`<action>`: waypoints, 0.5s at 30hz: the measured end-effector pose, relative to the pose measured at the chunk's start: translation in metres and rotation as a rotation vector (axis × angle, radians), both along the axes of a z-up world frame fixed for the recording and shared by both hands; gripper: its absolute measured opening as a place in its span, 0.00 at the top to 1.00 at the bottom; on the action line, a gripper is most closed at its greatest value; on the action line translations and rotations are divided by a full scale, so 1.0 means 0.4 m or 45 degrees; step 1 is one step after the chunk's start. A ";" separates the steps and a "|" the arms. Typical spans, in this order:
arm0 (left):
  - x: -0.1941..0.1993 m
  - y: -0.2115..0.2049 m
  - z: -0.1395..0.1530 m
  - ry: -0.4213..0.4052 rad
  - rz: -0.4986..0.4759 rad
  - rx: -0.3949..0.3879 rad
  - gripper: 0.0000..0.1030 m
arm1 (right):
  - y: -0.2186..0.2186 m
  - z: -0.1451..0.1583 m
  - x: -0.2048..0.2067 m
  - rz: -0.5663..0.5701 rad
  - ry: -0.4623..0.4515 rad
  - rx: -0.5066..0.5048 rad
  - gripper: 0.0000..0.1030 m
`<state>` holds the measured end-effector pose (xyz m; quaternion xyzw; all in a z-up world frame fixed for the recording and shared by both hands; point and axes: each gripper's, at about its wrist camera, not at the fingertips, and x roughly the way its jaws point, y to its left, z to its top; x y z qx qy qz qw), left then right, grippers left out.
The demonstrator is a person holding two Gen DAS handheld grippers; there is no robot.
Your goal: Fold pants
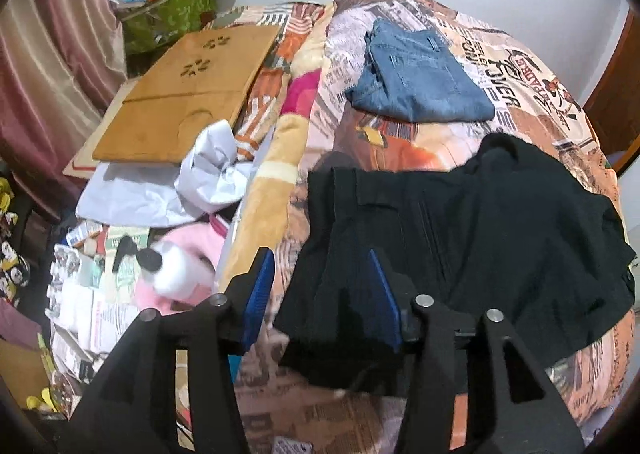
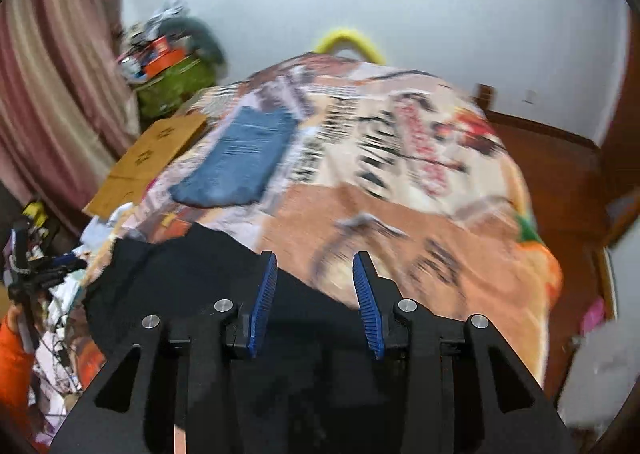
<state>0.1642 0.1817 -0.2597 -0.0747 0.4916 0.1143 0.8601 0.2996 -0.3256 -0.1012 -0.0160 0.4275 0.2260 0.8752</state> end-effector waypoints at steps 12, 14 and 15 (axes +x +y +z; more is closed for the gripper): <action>-0.046 -0.001 -0.102 0.153 0.070 -0.130 0.51 | -0.248 -0.184 -0.182 -0.354 0.175 0.043 0.64; -0.043 -0.005 -0.121 0.169 0.081 -0.159 0.51 | -0.271 -0.212 -0.212 -0.388 0.209 0.063 0.64; -0.040 -0.007 -0.130 0.178 0.083 -0.181 0.51 | -0.285 -0.231 -0.228 -0.414 0.235 0.077 0.64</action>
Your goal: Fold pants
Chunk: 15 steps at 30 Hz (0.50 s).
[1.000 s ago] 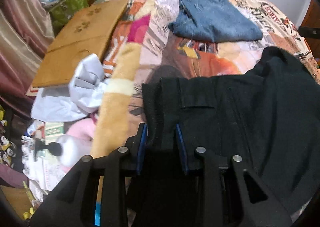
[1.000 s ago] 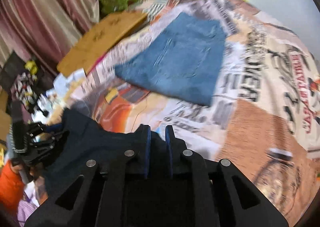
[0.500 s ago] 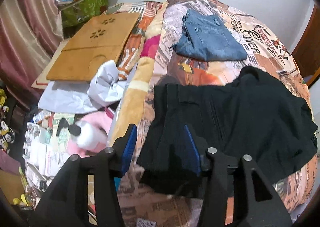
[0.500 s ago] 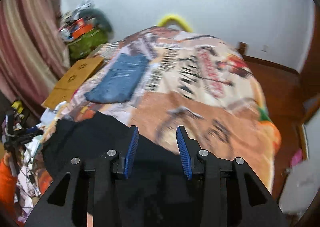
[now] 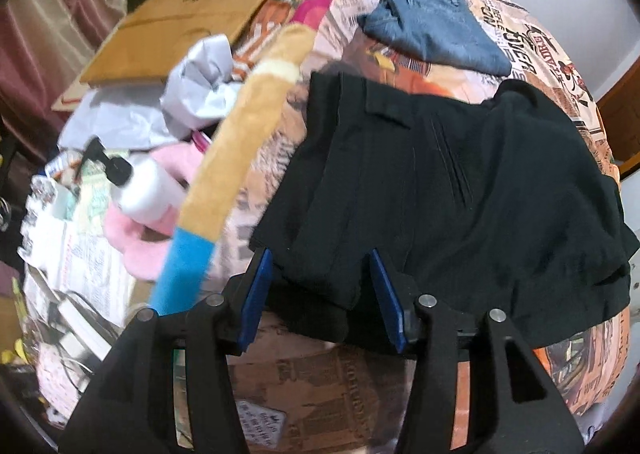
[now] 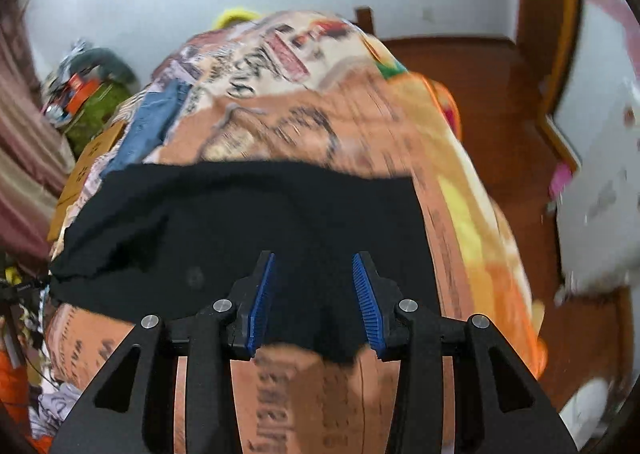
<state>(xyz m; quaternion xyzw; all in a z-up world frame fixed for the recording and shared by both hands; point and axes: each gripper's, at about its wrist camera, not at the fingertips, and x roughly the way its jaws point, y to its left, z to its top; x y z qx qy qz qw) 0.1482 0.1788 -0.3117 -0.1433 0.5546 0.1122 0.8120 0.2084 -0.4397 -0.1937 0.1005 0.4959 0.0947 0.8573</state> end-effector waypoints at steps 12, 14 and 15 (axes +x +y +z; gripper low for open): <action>0.003 -0.030 -0.016 0.010 0.043 0.086 0.68 | -0.057 -0.121 -0.014 -0.114 0.129 0.123 0.64; 0.000 -0.033 -0.013 0.010 0.043 0.118 0.70 | -0.057 -0.140 -0.003 -0.117 0.150 0.158 0.64; -0.001 -0.038 -0.011 0.009 0.039 0.141 0.71 | -0.056 -0.145 -0.009 -0.115 0.155 0.170 0.64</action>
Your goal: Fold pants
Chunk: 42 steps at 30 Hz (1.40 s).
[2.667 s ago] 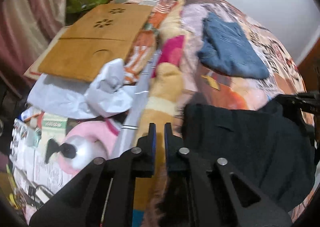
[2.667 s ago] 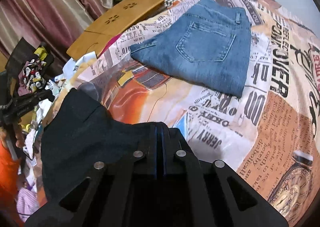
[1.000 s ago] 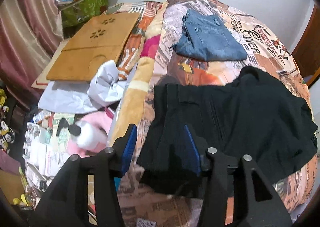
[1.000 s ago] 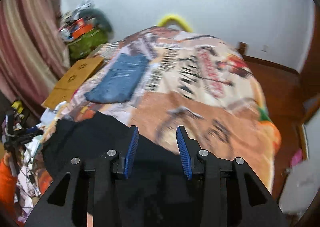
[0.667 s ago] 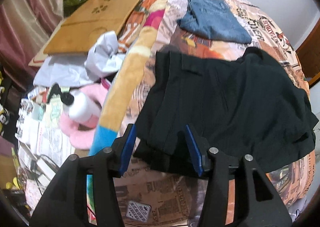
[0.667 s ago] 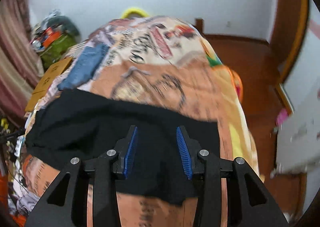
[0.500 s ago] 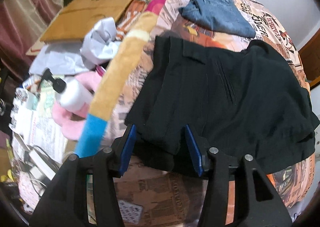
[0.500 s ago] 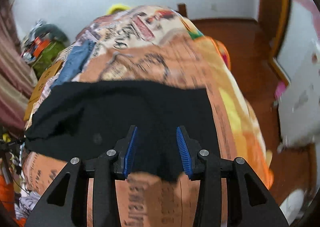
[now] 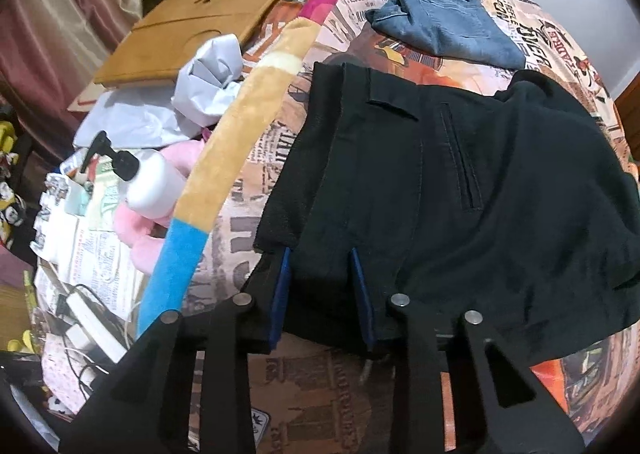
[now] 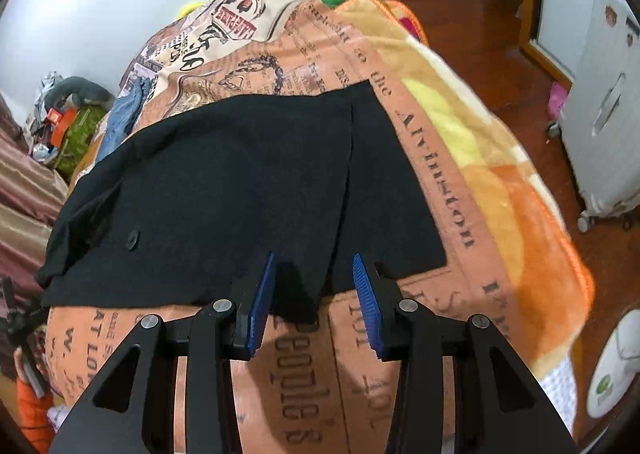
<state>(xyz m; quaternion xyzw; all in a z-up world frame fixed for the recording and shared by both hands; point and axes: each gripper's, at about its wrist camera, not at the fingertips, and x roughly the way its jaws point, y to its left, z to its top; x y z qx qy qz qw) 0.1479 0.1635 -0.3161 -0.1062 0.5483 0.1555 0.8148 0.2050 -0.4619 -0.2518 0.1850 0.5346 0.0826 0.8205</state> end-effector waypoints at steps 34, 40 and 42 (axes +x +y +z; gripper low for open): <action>-0.013 -0.005 0.078 -0.008 -0.020 0.156 0.82 | -0.111 0.043 0.016 -0.024 -0.177 -0.124 0.95; -0.016 -0.011 0.002 0.056 -0.025 0.121 0.79 | -0.100 -0.028 0.019 0.003 -0.062 -0.155 0.92; -0.016 -0.016 0.002 0.054 -0.038 0.140 0.76 | -0.098 -0.032 0.019 0.014 -0.048 -0.197 0.90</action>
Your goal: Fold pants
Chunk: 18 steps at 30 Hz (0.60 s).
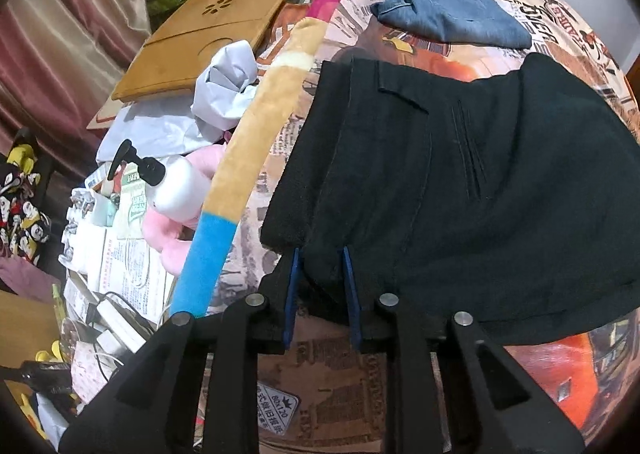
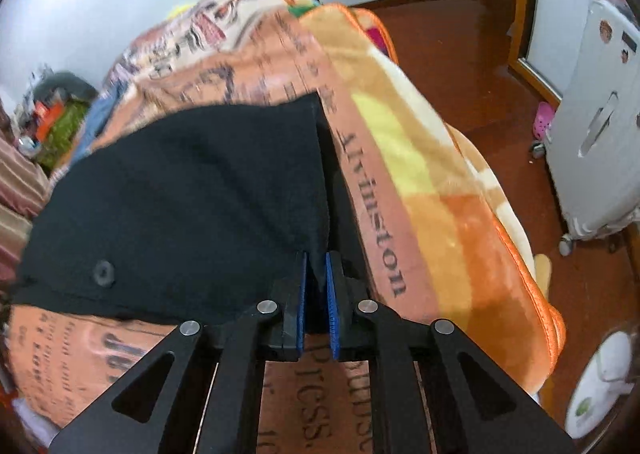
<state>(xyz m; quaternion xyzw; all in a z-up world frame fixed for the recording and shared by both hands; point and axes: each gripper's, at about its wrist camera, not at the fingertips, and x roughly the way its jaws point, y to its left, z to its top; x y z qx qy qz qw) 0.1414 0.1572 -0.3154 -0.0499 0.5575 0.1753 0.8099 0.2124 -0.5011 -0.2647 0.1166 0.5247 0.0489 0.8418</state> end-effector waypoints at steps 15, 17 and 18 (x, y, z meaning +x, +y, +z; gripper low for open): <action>0.018 -0.139 0.205 -0.215 -0.237 -0.014 0.54 | 0.139 0.198 -0.014 0.204 -0.191 0.001 0.69; 0.028 -0.194 0.216 -0.227 -0.328 -0.028 0.53 | 0.214 0.225 -0.014 0.316 -0.235 0.003 0.69; 0.033 -0.223 0.216 -0.226 -0.377 -0.041 0.53 | 0.262 0.238 -0.016 0.391 -0.257 0.010 0.69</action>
